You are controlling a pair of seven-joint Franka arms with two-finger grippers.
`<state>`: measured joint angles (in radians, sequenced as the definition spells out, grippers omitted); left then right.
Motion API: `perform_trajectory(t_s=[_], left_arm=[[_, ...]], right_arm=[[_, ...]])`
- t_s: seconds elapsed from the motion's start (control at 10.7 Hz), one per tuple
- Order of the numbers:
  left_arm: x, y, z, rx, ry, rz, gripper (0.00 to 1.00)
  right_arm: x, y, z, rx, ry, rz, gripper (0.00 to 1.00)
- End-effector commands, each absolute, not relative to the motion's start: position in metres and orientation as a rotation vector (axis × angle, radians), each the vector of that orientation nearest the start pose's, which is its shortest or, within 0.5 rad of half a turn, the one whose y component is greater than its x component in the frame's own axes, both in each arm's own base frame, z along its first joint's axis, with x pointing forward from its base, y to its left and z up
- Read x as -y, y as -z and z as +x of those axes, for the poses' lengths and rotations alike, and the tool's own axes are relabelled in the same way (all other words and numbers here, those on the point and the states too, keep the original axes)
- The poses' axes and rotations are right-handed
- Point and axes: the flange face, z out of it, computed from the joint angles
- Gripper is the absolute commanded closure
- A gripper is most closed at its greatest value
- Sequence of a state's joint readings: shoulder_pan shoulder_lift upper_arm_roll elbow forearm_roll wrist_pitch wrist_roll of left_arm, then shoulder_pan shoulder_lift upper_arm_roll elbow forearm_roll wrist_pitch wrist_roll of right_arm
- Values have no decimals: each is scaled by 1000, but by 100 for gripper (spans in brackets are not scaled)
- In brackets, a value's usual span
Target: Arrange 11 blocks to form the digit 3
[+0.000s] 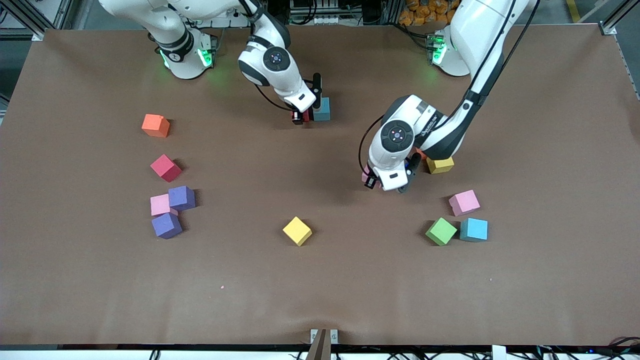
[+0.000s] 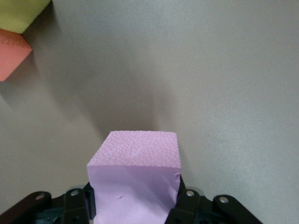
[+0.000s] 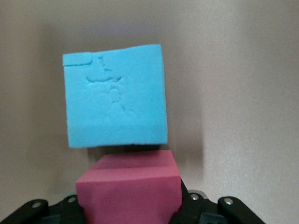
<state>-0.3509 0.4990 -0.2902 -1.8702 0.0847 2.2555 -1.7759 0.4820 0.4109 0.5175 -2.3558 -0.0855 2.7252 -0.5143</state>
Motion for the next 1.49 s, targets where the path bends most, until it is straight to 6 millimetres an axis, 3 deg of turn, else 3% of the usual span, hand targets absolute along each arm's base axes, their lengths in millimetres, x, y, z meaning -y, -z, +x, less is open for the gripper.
perform_trajectory(t_s=[0.0,0.37,0.47,0.56,0.65,0.75,1.4], left_arm=[[369,-256,499,1682,-130,-2582,100],[372,-267,492,1806,-109,-2503,100],[376,-267,485,1829,-114,-2479,100],[377,-271,484,1851,-109,-2469,100],[378,-271,482,1874,-109,-2452,100],[378,-271,483,1886,-113,-2441,100],[376,-262,474,2079,-108,-2241,100]], right_arm=[[-450,-176,264,2086,-23,-2133,63],[-452,-174,264,2083,-25,-2131,61],[-453,-175,264,2084,-21,-2129,53],[-452,-175,265,2083,-23,-2131,37],[-452,-176,266,2079,-22,-2136,8],[-452,-176,266,2066,-23,-2148,0],[-451,-196,271,2061,-59,-2202,0]])
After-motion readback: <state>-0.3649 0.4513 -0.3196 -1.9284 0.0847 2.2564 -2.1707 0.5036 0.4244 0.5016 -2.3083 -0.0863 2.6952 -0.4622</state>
